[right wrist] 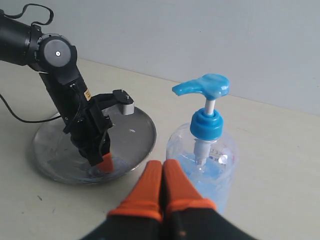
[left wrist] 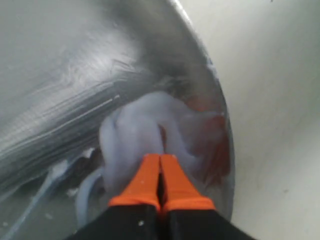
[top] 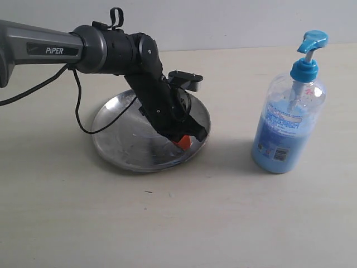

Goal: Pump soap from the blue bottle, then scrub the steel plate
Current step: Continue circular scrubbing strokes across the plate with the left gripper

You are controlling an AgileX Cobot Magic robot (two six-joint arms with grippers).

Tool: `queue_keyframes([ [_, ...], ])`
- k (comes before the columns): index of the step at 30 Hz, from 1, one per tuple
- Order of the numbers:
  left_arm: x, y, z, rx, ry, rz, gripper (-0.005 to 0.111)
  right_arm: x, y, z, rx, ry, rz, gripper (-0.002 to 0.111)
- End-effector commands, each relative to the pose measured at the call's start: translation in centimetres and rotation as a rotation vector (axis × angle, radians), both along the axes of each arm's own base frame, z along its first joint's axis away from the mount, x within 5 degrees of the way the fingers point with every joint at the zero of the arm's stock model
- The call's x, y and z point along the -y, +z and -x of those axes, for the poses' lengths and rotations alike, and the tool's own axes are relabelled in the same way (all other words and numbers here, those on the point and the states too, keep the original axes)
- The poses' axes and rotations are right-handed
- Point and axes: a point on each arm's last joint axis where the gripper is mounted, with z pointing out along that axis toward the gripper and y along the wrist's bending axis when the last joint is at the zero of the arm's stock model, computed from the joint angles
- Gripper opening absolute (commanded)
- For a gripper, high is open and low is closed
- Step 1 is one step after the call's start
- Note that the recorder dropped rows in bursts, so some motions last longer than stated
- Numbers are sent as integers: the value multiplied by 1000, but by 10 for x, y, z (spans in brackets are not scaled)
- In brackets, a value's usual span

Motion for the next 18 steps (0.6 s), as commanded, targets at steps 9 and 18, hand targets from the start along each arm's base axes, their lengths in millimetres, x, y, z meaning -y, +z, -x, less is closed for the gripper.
queue_keyframes([
  [9, -14, -14, 4, -24, -48, -142, 0, 0, -1, 0, 8, 1, -3, 0],
  [18, -13, 25, 0, 72, -17, -97, 0, 0, -1, 0, 11, 1, 3, 0],
])
